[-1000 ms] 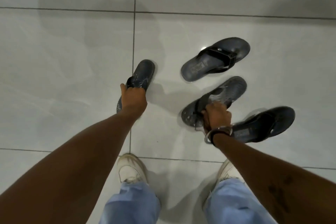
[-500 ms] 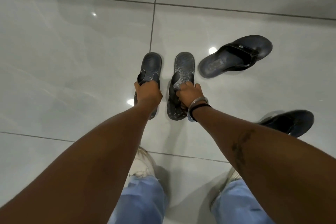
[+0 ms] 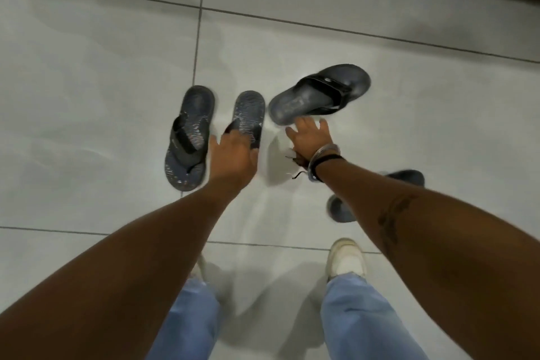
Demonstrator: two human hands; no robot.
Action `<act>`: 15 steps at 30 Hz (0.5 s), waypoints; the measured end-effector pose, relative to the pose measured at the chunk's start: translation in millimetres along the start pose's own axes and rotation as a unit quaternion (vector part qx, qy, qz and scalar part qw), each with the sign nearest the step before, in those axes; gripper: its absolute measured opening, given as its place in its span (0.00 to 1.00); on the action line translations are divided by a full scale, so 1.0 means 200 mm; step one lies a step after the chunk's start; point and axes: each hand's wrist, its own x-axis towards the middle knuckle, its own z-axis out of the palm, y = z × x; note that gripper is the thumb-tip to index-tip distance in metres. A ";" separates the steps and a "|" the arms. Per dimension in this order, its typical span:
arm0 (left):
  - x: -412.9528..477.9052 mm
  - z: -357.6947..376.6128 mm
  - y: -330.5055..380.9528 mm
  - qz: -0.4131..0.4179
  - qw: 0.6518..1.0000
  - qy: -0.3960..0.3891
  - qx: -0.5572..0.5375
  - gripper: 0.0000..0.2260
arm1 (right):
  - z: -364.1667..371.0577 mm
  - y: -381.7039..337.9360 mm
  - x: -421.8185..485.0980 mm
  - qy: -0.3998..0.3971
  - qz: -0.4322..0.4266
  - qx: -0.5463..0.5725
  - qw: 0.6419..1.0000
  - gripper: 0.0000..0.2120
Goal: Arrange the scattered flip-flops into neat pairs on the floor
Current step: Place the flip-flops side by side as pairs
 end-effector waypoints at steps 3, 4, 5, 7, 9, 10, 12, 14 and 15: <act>-0.06 0.06 0.32 0.029 0.996 -0.043 -0.074 0.19 | -0.04 0.28 -0.02 -0.021 -0.007 -0.063 0.998 0.27; -0.08 0.09 0.43 0.018 0.992 -0.061 -0.107 0.19 | -0.05 0.36 -0.02 -0.022 -0.012 -0.087 0.996 0.26; -0.11 0.11 0.55 0.002 0.987 -0.078 -0.142 0.19 | -0.05 0.42 -0.01 -0.024 -0.018 -0.111 0.993 0.25; -0.16 0.17 0.78 -0.026 0.971 -0.103 -0.212 0.18 | -0.02 0.53 -0.01 -0.023 -0.038 -0.166 0.985 0.23; -0.19 0.25 0.99 -0.053 0.951 -0.141 -0.272 0.16 | 0.01 0.60 0.00 -0.021 -0.077 -0.207 0.975 0.24; -0.20 0.28 1.10 -0.072 0.940 -0.165 -0.290 0.16 | 0.03 0.63 0.01 -0.021 -0.101 -0.226 0.969 0.24; -0.21 0.35 1.27 -0.135 0.914 -0.201 -0.326 0.17 | 0.05 0.65 0.03 -0.007 -0.136 -0.254 0.958 0.24; -0.19 0.39 1.43 -0.246 0.853 -0.232 -0.398 0.20 | 0.07 0.69 0.06 0.020 -0.165 -0.254 0.953 0.20; -0.18 0.40 1.50 -0.307 0.811 -0.245 -0.434 0.22 | 0.07 0.71 0.08 0.039 -0.176 -0.242 0.953 0.19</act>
